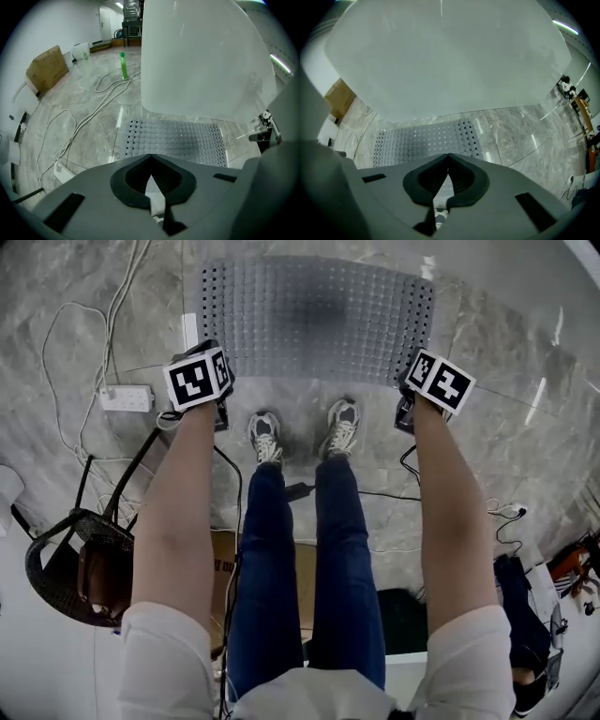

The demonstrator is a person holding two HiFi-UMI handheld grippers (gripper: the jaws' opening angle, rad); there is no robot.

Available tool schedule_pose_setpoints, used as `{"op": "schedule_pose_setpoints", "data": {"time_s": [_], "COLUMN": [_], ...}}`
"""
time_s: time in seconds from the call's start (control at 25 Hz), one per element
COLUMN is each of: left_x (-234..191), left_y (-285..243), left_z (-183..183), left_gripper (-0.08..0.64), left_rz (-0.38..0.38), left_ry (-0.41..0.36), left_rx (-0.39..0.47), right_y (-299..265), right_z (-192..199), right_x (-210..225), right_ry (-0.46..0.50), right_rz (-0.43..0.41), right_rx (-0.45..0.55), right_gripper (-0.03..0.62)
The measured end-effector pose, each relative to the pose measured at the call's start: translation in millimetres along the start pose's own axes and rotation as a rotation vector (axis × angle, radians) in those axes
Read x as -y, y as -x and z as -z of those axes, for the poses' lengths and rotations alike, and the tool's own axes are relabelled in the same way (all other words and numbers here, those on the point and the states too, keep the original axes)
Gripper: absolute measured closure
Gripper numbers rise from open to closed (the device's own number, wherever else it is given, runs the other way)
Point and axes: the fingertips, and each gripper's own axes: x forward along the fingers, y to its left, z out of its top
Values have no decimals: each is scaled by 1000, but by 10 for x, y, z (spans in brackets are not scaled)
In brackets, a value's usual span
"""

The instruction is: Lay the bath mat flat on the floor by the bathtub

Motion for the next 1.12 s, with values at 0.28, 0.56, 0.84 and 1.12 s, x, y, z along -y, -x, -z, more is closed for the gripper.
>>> {"op": "schedule_pose_setpoints", "data": {"time_s": [0.28, 0.56, 0.84, 1.12], "left_x": [284, 513, 705, 774], "left_y": [725, 1528, 2356, 3209], "left_z": [-243, -478, -640, -669], "left_gripper": [528, 528, 529, 529], "left_rz": [76, 119, 135, 156], "left_ry": [-74, -45, -94, -153], "left_rx": [40, 82, 112, 159], "right_y": [772, 1613, 2482, 3400], "right_z": [-304, -496, -682, -782], "right_x": [-238, -385, -427, -522], "right_ry": [22, 34, 84, 60], "right_rz": [-57, -85, -108, -142], "right_rx": [61, 83, 119, 200], "right_gripper": [561, 561, 561, 561]}}
